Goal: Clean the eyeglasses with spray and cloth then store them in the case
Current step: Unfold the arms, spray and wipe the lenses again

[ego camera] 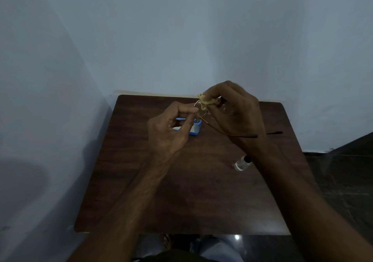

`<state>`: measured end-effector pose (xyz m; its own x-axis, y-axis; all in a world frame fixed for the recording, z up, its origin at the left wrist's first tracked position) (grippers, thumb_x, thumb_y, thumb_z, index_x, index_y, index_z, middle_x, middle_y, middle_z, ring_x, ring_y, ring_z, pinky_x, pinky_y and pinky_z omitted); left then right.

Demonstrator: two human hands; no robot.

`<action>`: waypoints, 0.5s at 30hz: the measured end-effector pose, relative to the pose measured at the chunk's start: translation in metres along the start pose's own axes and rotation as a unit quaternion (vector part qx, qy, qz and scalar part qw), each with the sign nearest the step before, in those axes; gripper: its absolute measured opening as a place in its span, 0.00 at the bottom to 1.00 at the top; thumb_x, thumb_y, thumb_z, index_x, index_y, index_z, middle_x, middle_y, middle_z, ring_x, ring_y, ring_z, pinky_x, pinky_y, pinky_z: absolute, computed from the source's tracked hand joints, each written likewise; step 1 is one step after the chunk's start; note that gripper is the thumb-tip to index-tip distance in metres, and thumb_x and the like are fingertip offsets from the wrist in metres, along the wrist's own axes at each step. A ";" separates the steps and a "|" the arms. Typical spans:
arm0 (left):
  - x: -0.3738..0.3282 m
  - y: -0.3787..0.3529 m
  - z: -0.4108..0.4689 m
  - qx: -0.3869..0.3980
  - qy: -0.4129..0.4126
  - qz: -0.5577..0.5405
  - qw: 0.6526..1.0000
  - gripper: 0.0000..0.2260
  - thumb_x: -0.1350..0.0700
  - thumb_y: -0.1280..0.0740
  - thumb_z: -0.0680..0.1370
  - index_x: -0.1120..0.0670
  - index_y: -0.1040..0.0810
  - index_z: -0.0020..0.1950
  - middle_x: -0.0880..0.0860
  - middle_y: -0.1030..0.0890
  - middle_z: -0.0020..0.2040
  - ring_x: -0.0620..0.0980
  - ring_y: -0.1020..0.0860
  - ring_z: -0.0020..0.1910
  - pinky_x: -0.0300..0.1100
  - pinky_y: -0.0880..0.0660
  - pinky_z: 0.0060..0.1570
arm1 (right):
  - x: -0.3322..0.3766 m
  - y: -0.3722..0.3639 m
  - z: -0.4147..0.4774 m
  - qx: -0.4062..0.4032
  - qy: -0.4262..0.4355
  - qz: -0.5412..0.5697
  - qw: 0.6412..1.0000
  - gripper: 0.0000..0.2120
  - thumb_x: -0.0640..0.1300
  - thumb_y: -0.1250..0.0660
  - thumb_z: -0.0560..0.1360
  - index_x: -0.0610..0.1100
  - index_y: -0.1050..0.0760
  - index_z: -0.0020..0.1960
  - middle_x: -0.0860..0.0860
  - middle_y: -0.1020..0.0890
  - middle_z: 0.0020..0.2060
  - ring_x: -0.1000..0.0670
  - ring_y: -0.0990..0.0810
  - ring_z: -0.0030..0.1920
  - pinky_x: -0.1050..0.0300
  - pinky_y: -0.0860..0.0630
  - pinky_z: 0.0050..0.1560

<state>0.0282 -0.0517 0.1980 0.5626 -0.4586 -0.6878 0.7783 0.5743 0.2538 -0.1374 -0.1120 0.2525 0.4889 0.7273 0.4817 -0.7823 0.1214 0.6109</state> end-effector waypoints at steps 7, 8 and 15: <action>0.005 -0.007 -0.007 -0.017 0.063 -0.041 0.997 0.05 0.64 0.25 0.78 0.60 0.14 0.54 0.50 0.12 0.50 0.47 0.13 0.49 0.45 0.15 0.48 | -0.002 -0.004 -0.009 -0.022 -0.013 -0.029 0.999 0.05 0.33 0.24 0.75 0.39 0.17 0.49 0.49 0.16 0.47 0.47 0.19 0.47 0.46 0.22 0.46; 0.006 -0.010 -0.009 -0.023 0.088 -0.055 0.994 0.06 0.64 0.24 0.78 0.59 0.14 0.54 0.50 0.12 0.49 0.47 0.12 0.49 0.46 0.15 0.49 | -0.003 -0.005 -0.012 -0.035 -0.025 -0.040 0.998 0.04 0.33 0.25 0.76 0.39 0.18 0.49 0.48 0.16 0.47 0.46 0.19 0.47 0.46 0.22 0.46; 0.012 -0.030 -0.029 -0.108 0.250 -0.158 0.949 0.07 0.67 0.25 0.76 0.57 0.14 0.50 0.50 0.11 0.47 0.47 0.12 0.46 0.36 0.18 0.44 | 0.021 -0.038 -0.040 -0.072 -0.073 -0.082 0.991 0.06 0.33 0.28 0.75 0.40 0.18 0.51 0.47 0.18 0.48 0.44 0.20 0.48 0.49 0.22 0.46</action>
<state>0.0040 -0.0551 0.1625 0.0668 -0.2828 -0.9568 0.7799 0.6129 -0.1267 -0.1127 -0.0741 0.2143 0.6562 0.5859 0.4755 -0.7297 0.3325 0.5974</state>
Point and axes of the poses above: each hand's wrist, its own z-axis towards the middle knuckle, its own y-axis out of the back of the hand, x = y × z, the point moved 4 cm from there along z, towards the middle knuckle
